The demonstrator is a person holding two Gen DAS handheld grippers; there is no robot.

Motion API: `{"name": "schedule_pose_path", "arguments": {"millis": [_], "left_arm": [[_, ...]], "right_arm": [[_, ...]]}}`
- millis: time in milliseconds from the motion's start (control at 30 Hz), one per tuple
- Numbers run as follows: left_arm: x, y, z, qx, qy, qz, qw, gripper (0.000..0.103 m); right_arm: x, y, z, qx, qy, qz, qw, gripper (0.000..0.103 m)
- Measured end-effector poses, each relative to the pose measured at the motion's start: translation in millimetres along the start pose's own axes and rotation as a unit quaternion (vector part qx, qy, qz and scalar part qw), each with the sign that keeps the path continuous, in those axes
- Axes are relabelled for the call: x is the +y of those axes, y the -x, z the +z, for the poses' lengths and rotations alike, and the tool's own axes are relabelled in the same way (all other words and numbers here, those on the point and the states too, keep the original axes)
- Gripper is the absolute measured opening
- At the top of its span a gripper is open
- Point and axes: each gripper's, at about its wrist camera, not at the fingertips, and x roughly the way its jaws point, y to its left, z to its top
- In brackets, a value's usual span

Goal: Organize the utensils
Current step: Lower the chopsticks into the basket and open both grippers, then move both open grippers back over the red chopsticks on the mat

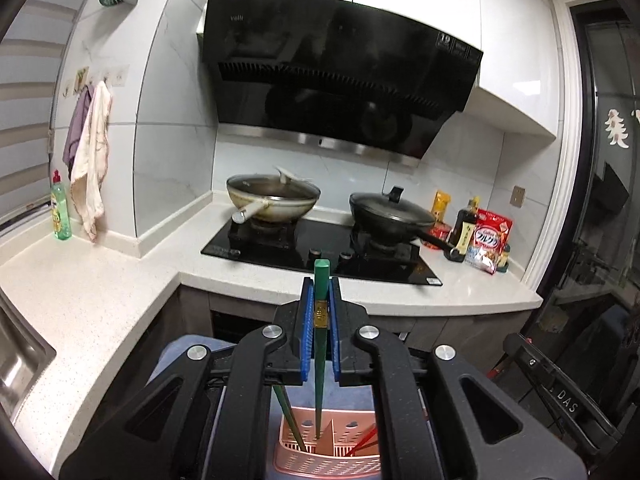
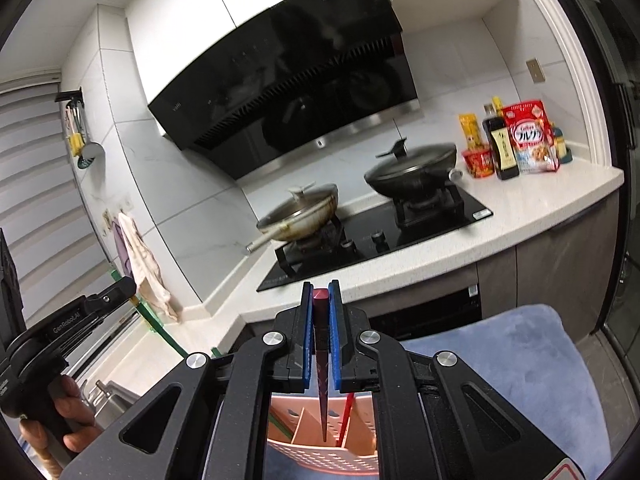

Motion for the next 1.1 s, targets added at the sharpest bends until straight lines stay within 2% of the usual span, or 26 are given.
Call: {"name": "schedule_pose_path", "arguments": {"millis": [267, 367, 400, 467, 567, 700, 867, 1100], "left_arm": [[6.2, -17.6, -21.4, 0.025, 0.004, 0.005, 0.9997, 0.007], [6.7, -17.0, -25.3, 0.028, 0.005, 0.005, 0.9996, 0.009], [6.3, -16.2, -26.1, 0.028, 0.004, 0.009, 0.9996, 0.012], [6.5, -12.9, -27.4, 0.029, 0.005, 0.009, 0.9995, 0.034], [6.8, -4.4, -27.9, 0.022, 0.007, 0.019, 0.9995, 0.053], [7.3, 10.0, -27.8, 0.022, 0.007, 0.026, 0.9994, 0.058], [6.0, 33.0, -35.8, 0.026, -0.009, 0.041, 0.9988, 0.071], [14.6, 67.5, -78.7, 0.077, -0.025, 0.059, 0.995, 0.073]], "right_arm": [[-5.9, -15.5, -16.5, 0.022, 0.005, -0.012, 1.0, 0.009], [-5.6, -13.4, -16.6, 0.018, 0.004, -0.014, 1.0, 0.013], [-5.2, -11.4, -15.6, 0.017, 0.003, -0.012, 1.0, 0.014], [-4.7, -7.5, -13.5, 0.014, 0.003, -0.011, 1.0, 0.014], [-0.8, 2.9, -9.6, 0.006, 0.009, -0.009, 1.0, 0.021], [6.1, 20.1, -7.5, -0.001, 0.02, -0.003, 1.0, 0.028], [12.1, 46.4, -14.9, 0.003, 0.027, 0.003, 1.0, 0.036], [22.7, 89.6, -59.1, 0.039, 0.067, -0.009, 0.997, 0.041]]}}
